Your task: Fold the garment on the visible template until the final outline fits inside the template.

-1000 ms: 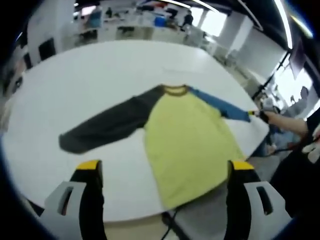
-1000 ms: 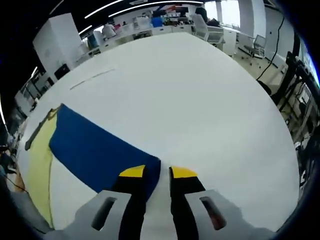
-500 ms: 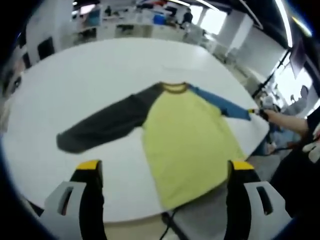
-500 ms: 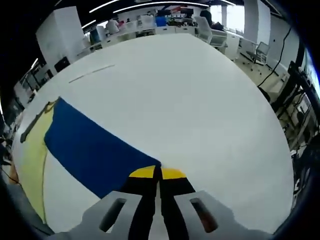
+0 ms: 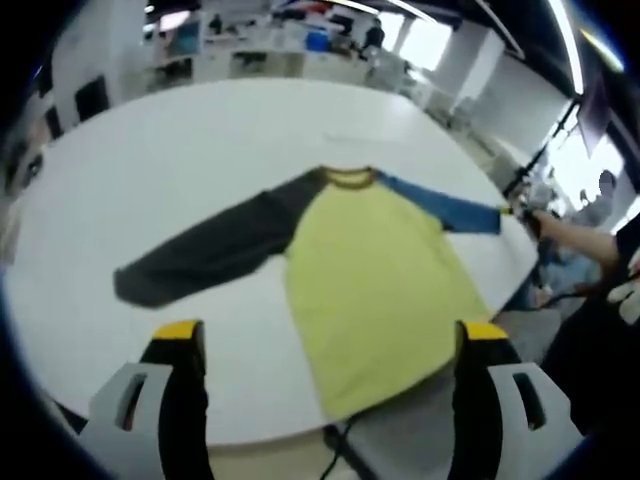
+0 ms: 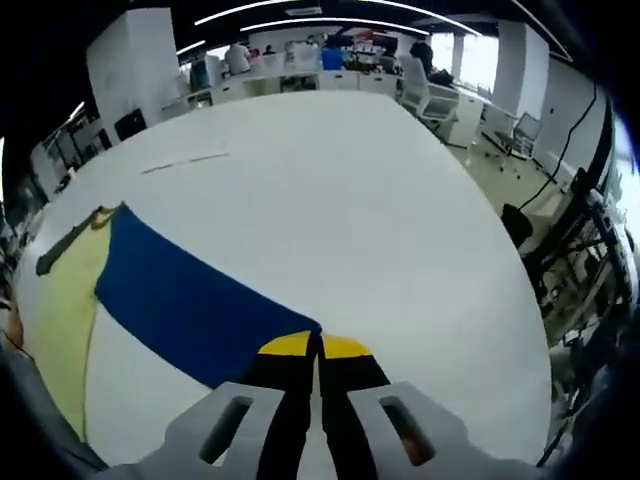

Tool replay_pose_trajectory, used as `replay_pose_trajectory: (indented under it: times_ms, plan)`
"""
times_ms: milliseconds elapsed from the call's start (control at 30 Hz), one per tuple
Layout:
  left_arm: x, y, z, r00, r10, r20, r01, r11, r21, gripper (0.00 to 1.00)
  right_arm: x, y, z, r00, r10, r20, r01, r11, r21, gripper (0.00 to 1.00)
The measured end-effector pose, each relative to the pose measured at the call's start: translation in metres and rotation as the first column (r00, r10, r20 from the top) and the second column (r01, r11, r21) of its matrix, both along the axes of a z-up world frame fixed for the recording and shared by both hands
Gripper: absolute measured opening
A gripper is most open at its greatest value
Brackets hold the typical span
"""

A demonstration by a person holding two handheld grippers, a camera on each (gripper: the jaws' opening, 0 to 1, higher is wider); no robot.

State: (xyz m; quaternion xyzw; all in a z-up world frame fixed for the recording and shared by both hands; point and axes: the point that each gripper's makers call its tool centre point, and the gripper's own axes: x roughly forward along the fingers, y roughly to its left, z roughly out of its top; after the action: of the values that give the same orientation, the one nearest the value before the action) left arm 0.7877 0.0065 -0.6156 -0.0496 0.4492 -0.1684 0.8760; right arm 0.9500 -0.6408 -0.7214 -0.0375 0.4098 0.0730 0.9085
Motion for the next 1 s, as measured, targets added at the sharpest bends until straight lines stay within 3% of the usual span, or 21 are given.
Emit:
replay_pose_trajectory:
  times_ms: [400, 767, 1000]
  plan:
    - [-0.01, 0.004, 0.0, 1.0, 0.015, 0.018, -0.014, 0.999, -0.032, 0.99, 0.016, 0.011, 0.043, 0.994, 0.106, 0.006, -0.105, 0.989, -0.106, 0.02]
    - [-0.012, 0.008, -0.002, 0.999, 0.023, 0.036, -0.021, 0.998, -0.065, 0.99, 0.019, 0.044, 0.086, 0.98, 0.191, 0.053, -0.186, 0.979, -0.087, 0.02]
    - [-0.013, 0.011, -0.003, 0.999, 0.022, 0.047, -0.018, 0.996, -0.083, 0.99, 0.021, 0.076, 0.116, 0.961, 0.264, 0.085, -0.257, 0.963, -0.083, 0.02]
